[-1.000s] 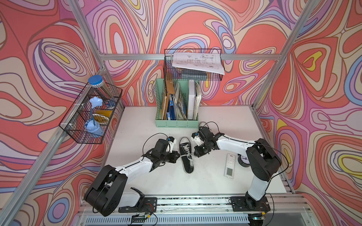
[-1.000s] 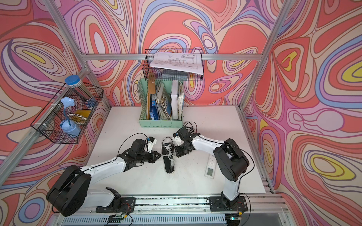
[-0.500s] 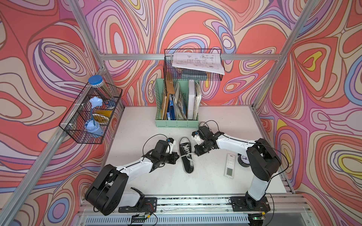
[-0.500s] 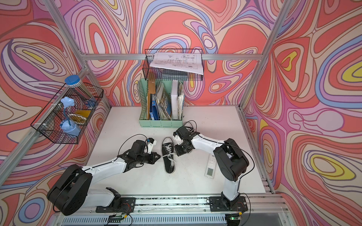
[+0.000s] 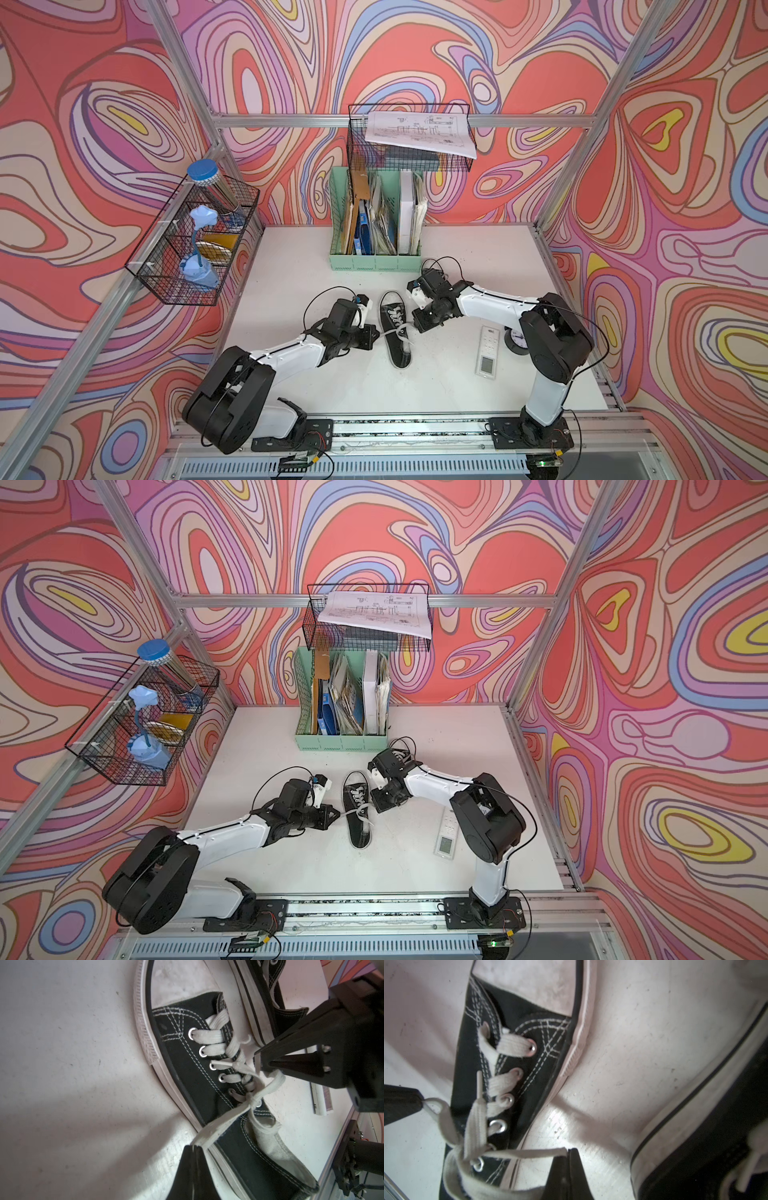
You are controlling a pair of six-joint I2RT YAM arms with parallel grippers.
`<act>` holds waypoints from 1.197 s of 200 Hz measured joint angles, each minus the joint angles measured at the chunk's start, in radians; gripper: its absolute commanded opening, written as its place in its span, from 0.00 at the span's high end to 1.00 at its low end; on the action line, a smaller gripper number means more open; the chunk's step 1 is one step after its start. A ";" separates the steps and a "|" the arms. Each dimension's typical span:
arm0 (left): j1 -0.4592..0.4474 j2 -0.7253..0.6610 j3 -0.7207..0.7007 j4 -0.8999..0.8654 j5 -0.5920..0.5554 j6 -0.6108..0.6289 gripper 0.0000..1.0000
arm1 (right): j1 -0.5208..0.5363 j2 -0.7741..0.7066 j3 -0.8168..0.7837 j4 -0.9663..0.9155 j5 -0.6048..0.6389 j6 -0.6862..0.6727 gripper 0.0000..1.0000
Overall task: Tie the shoes
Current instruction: Tie the shoelace on the shoe.
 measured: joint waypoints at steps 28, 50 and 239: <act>0.000 0.004 -0.006 0.009 -0.005 0.000 1.00 | 0.000 0.001 0.000 -0.002 0.004 0.000 1.00; 0.000 0.005 -0.010 0.016 -0.010 0.000 1.00 | -0.001 0.007 0.000 -0.002 0.005 0.000 1.00; 0.007 -0.030 -0.019 0.027 0.038 -0.048 0.61 | -0.061 -0.084 -0.005 0.047 -0.160 -0.030 0.68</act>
